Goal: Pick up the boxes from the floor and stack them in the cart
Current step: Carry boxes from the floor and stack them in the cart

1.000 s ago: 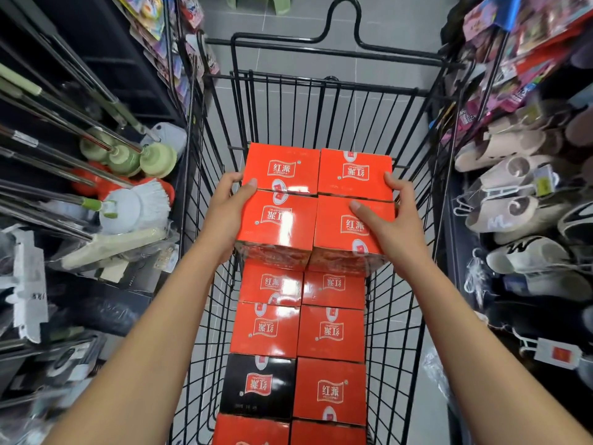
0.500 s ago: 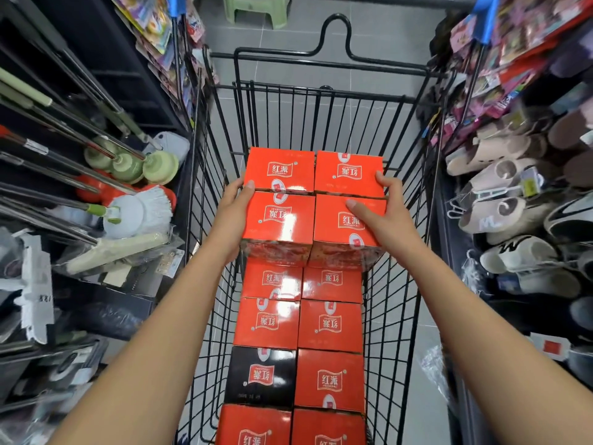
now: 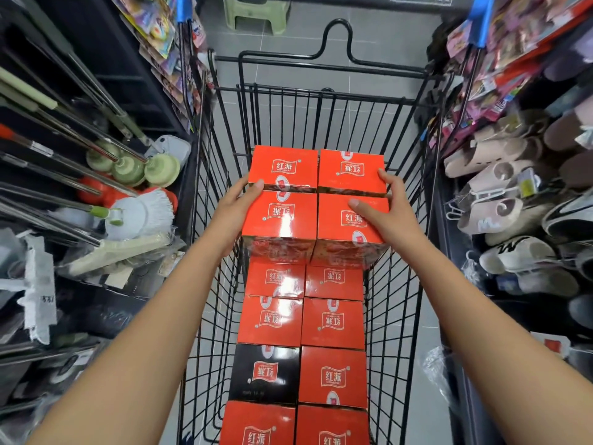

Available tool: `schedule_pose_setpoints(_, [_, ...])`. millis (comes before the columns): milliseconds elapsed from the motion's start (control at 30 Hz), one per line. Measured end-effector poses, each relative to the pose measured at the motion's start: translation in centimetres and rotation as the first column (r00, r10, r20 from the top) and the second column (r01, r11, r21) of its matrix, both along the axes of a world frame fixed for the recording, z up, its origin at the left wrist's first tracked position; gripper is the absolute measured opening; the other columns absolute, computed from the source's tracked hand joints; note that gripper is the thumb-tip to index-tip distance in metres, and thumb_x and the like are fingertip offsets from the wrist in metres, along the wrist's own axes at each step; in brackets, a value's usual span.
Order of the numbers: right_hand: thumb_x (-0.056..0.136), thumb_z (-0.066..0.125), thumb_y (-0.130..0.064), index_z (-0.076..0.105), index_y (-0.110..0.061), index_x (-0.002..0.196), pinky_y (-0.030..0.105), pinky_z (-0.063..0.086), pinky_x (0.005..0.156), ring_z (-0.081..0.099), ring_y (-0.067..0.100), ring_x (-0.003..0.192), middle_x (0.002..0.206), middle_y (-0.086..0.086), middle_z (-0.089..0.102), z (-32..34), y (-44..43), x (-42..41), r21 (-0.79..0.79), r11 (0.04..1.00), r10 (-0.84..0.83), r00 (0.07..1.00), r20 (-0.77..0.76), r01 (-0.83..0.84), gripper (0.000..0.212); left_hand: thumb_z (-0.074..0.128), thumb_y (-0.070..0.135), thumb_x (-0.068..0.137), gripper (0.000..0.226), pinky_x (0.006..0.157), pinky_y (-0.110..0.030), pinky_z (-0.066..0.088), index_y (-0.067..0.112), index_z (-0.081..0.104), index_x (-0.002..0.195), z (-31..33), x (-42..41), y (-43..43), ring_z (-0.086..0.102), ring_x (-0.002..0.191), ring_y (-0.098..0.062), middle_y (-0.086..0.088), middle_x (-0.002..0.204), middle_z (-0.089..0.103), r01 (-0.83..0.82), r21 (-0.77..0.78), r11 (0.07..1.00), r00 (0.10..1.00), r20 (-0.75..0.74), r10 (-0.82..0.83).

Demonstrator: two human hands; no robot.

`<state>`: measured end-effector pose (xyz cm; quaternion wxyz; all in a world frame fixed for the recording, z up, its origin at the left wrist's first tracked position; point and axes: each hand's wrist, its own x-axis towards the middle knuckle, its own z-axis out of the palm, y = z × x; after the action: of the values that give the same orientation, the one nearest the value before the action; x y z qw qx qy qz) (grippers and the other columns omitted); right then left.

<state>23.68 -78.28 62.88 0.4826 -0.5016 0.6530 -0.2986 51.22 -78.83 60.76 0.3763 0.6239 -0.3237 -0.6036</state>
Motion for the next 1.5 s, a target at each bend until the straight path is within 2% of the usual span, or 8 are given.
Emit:
schedule_pose_setpoints(133, [0.081, 0.074, -0.04, 0.037, -0.026, 0.145, 0.041, 0.045, 0.103, 0.051, 0.018, 0.123, 0.135, -0.002, 0.049, 0.9, 0.7, -0.3, -0.074, 0.997, -0.01, 0.992, -0.123, 0.001, 0.076, 0.059, 0.061, 0.084, 0.068, 0.102, -0.039, 0.045, 0.027, 0.046, 0.141, 1.6, 0.5, 0.4, 0.059, 0.116, -0.016, 0.001, 0.134, 0.058, 0.001, -0.022, 1.0, 0.988, 0.151, 0.002])
schedule_pose_setpoints(267, [0.086, 0.07, -0.034, 0.048, -0.013, 0.135, 0.035, 0.03, 0.11, 0.041, 0.024, 0.129, 0.136, 0.009, 0.049, 2.5, 2.9, 0.9, -0.328, 0.938, -0.027, 0.922, -0.386, -0.11, 0.058, 0.053, 0.048, 0.094, 0.045, 0.096, -0.025, 0.041, 0.02, 0.054, 0.129, 3.5, 0.3, 2.9, 0.052, 0.12, -0.013, 0.01, 0.122, 0.058, -0.007, -0.101, 0.995, 0.955, 0.296, 0.037])
schedule_pose_setpoints(400, [0.087, 0.068, -0.029, 0.052, -0.008, 0.129, 0.034, 0.029, 0.105, 0.043, 0.027, 0.121, 0.128, 0.012, 0.052, 3.7, 7.3, 3.9, -0.412, 0.817, 0.172, 0.853, -0.493, -0.403, 0.049, 0.055, 0.053, 0.091, 0.059, 0.103, -0.032, 0.038, 0.021, 0.046, 0.14, 5.1, 0.5, 9.0, 0.049, 0.124, -0.014, 0.0, 0.138, 0.052, 0.005, -0.173, 0.985, 0.854, 0.513, 0.086])
schedule_pose_setpoints(700, [0.086, 0.061, -0.044, 0.049, -0.007, 0.134, 0.05, 0.036, 0.102, 0.042, 0.041, 0.123, 0.133, 0.022, 0.047, 4.8, 19.3, 10.7, -0.159, 0.343, 0.612, 0.348, -0.71, -0.926, 0.062, 0.045, 0.058, 0.089, 0.062, 0.092, -0.041, 0.043, 0.011, 0.055, 0.128, 7.4, 0.6, 30.8, 0.055, 0.108, -0.035, -0.017, 0.12, 0.06, -0.007, -0.124, 0.992, 0.238, 0.964, 0.122])
schedule_pose_setpoints(867, [0.085, 0.06, -0.044, 0.051, -0.004, 0.129, 0.047, 0.041, 0.09, 0.05, 0.042, 0.107, 0.111, 0.024, 0.055, 6.0, 27.8, 14.3, -0.113, 0.041, 0.638, 0.113, -0.761, -0.993, 0.06, 0.056, 0.054, 0.087, 0.059, 0.086, -0.047, 0.048, 0.009, 0.055, 0.125, 7.5, -0.9, 45.3, 0.055, 0.106, -0.04, -0.019, 0.118, 0.058, -0.309, -0.013, 0.951, 0.083, 0.996, 0.04])
schedule_pose_setpoints(1233, [0.08, 0.047, -0.054, 0.048, -0.007, 0.135, 0.051, 0.045, 0.092, 0.051, 0.042, 0.108, 0.119, 0.023, 0.055, 6.0, 53.1, 19.4, 0.002, -0.632, 0.493, -0.405, -0.77, -0.775, 0.072, 0.043, 0.066, 0.084, 0.073, 0.104, -0.051, 0.034, 0.016, 0.049, 0.137, 7.5, -8.3, 73.9, 0.042, 0.129, -0.042, -0.021, 0.139, 0.049, -0.873, 0.072, 0.483, 0.092, 0.996, 0.019])
schedule_pose_setpoints(1400, [0.077, 0.035, -0.06, 0.047, -0.008, 0.137, 0.052, 0.045, 0.092, 0.051, 0.044, 0.11, 0.12, 0.024, 0.054, 5.2, 65.1, 19.7, 0.057, -0.81, 0.324, -0.526, -0.787, -0.584, 0.08, 0.042, 0.066, 0.086, 0.077, 0.11, -0.049, 0.025, 0.015, 0.041, 0.143, 6.6, -14.1, 85.6, 0.033, 0.134, -0.042, -0.023, 0.148, 0.035, -0.982, 0.051, 0.182, 0.06, 0.997, 0.044])
schedule_pose_setpoints(1500, [0.087, 0.041, -0.057, 0.037, -0.013, 0.143, 0.047, 0.04, 0.097, 0.044, 0.04, 0.119, 0.13, 0.021, 0.047, 5.3, 73.1, 19.7, 0.101, -0.869, 0.227, -0.573, -0.788, -0.484, 0.071, 0.034, 0.07, 0.079, 0.079, 0.096, -0.052, 0.039, 0.011, 0.056, 0.128, 5.9, -17.2, 92.9, 0.049, 0.117, -0.046, -0.028, 0.131, 0.051, -0.997, 0.044, 0.069, 0.047, 0.998, 0.04])
